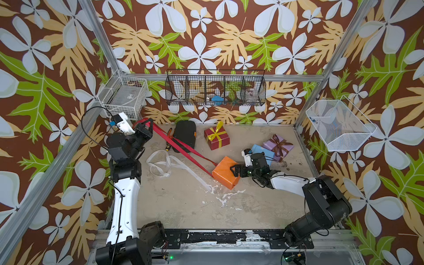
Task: Untie the ribbon bows on the gift boxes
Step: Pull the ribbon from the gift box, then place the ribbon at the center of the board.
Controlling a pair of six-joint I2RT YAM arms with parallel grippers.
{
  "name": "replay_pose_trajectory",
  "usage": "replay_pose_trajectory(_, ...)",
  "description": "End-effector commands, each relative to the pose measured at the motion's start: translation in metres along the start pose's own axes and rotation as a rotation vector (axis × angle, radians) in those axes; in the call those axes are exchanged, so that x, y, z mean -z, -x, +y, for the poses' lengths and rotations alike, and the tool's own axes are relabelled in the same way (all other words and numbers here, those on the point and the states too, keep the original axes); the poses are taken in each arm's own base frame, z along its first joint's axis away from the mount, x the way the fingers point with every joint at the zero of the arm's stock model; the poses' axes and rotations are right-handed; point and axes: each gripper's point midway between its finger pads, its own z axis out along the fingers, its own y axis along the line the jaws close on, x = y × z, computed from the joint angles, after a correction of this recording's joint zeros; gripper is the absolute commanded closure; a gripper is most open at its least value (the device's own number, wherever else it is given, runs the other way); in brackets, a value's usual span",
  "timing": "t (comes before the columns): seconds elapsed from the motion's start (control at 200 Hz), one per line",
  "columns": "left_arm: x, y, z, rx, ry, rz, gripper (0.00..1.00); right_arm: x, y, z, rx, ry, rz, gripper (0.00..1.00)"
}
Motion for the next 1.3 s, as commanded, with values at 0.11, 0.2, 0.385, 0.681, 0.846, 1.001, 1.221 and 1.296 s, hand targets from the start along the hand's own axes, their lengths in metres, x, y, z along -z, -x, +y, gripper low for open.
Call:
replay_pose_trajectory(0.11,0.007,0.035,0.016,-0.054,0.060,-0.082,1.00,0.007,-0.055,-0.047,-0.003,-0.198,0.202,0.00)
replay_pose_trajectory(0.2,0.004,0.048,0.021,-0.085,0.104,-0.094,1.00,0.009,-0.055,-0.051,-0.019,-0.196,0.197,0.00)
replay_pose_trajectory(0.385,0.005,0.070,0.030,-0.167,0.222,-0.156,1.00,0.011,-0.052,-0.052,-0.024,-0.196,0.186,0.00)
replay_pose_trajectory(0.681,0.008,0.073,0.058,-0.216,0.344,-0.182,1.00,0.010,-0.052,-0.056,-0.024,-0.213,0.190,0.00)
replay_pose_trajectory(0.846,0.006,0.070,0.078,-0.219,0.404,-0.171,1.00,0.014,-0.052,-0.070,-0.041,-0.250,0.191,0.00)
replay_pose_trajectory(1.001,0.001,0.049,0.103,-0.206,0.434,-0.121,1.00,0.014,-0.050,-0.064,-0.063,-0.202,0.178,0.00)
replay_pose_trajectory(1.221,-0.011,-0.042,0.143,-0.184,0.438,0.090,1.00,0.009,-0.054,-0.059,-0.066,-0.168,0.200,0.00)
replay_pose_trajectory(1.296,-0.017,-0.072,0.155,-0.162,0.442,0.177,1.00,0.010,-0.054,-0.059,-0.064,-0.166,0.199,0.00)
